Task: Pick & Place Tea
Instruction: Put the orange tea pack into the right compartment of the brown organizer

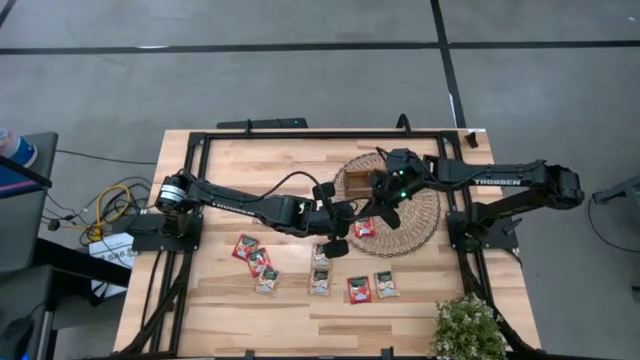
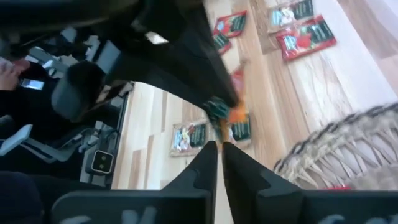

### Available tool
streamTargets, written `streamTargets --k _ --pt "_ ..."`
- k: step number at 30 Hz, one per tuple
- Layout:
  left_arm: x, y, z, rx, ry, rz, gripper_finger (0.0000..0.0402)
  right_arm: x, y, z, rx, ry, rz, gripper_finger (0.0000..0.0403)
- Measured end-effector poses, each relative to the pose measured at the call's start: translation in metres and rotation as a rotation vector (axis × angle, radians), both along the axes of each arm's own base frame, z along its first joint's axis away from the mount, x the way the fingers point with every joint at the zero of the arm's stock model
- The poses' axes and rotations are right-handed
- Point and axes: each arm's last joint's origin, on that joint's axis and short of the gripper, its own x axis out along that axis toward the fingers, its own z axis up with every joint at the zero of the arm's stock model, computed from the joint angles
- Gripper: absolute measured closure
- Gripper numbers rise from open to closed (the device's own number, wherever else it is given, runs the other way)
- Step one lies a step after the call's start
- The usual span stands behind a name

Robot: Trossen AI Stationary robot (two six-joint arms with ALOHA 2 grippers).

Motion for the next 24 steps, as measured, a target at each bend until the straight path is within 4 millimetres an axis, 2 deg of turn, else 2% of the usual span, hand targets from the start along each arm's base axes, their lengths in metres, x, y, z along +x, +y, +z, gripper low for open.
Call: streamTargets --k 8,15,19,24 --pt "0.0005 -0.0021 0.0007 -0.001 -0.011 -0.004 0.0372 -0.0009 0.0006 -0.0047 0.014 0.044 0.007 0.0305" --pt "0.0009 -0.0028 0.0010 -0.015 -0.013 -0.021 0.0372 0.0040 0.0058 0.0005 0.000 -0.026 0.033 0.0242" --pt "0.0013 -0.0029 0.0014 -0.017 -0.018 -0.024 0.0372 0.0040 0.0054 0.0004 -0.014 -0.027 0.027 0.0227" --pt "0.0036 -0.0034 0.0036 -0.024 -0.051 -0.028 0.0372 0.0058 0.0067 -0.0047 -0.020 -0.001 0.043 0.0227"
